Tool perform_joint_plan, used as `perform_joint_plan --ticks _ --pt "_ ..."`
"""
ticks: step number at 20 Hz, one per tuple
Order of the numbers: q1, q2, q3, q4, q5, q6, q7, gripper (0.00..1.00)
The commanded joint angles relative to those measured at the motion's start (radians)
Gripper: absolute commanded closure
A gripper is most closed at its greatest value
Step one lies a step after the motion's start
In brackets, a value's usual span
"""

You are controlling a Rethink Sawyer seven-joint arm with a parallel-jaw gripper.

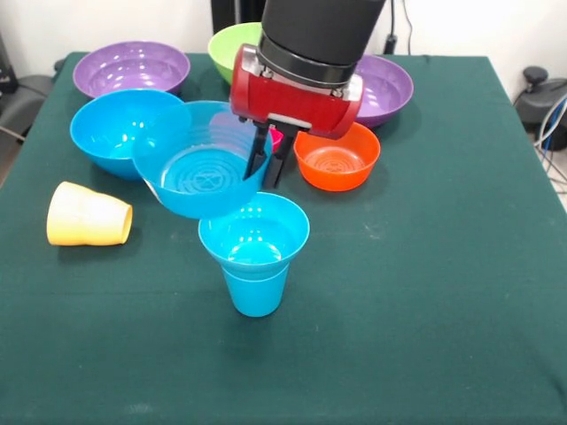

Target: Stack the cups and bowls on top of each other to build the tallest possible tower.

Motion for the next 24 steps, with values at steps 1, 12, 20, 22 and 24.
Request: perform_joint_plan --ticks 1,12,20,22,24 --pt "-0.013 0.005 0.123 0.109 -0.031 -0.067 -0.067 1.0" --pt "-0.005 0.004 0.126 0.133 -0.023 -0.112 -0.03 1.0" --pt "0.021 0.024 0.102 0.11 -0.029 -0.094 0.008 1.0" --pt "0.03 0.033 0.094 0.095 -0.03 -0.085 0.018 1.0" --pt "0.035 0.038 0.09 0.09 -0.031 -0.087 0.027 1.0"
